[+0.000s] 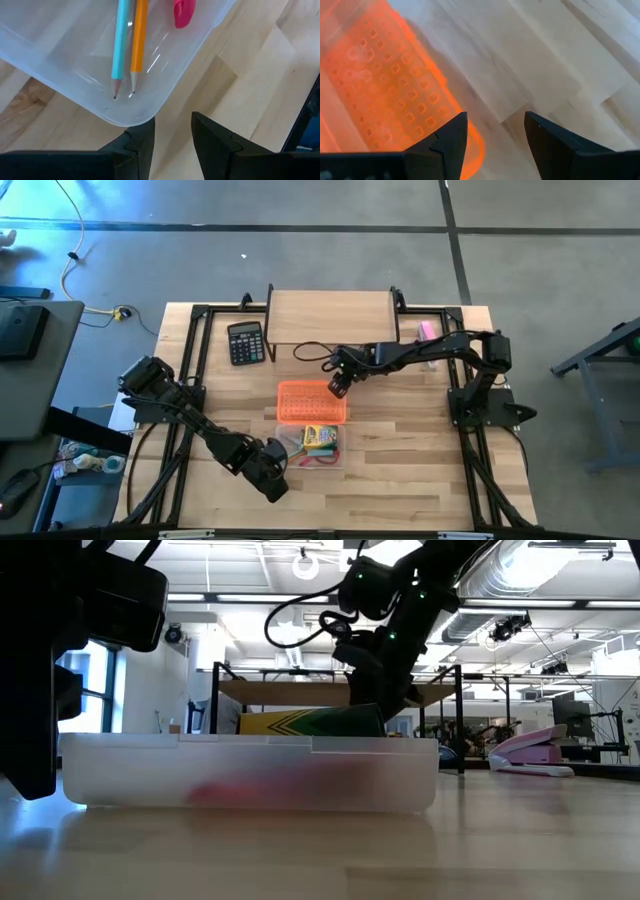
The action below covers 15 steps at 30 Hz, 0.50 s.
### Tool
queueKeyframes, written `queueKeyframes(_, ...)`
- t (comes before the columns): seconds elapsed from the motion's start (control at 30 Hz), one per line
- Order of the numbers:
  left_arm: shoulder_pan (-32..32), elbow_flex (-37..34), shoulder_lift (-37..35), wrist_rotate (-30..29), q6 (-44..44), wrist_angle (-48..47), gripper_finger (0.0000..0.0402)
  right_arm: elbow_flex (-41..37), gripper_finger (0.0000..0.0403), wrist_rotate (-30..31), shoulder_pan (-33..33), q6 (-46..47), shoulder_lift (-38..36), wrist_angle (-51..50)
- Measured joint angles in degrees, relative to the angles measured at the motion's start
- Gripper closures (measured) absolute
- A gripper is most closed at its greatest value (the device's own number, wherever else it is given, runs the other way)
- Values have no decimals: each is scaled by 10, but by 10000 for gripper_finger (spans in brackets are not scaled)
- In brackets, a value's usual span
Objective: Pack school essentials
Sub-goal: Close the supply box
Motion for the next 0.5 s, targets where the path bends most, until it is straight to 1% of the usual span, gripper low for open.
queueKeyframes(0.23,0,0,0,1,0,0,284,0,214,-5,21,37,0,-3)
queueKeyframes(0.5,-9,0,0,9,15,-2,284,0,214,21,37,69,-1,-6)
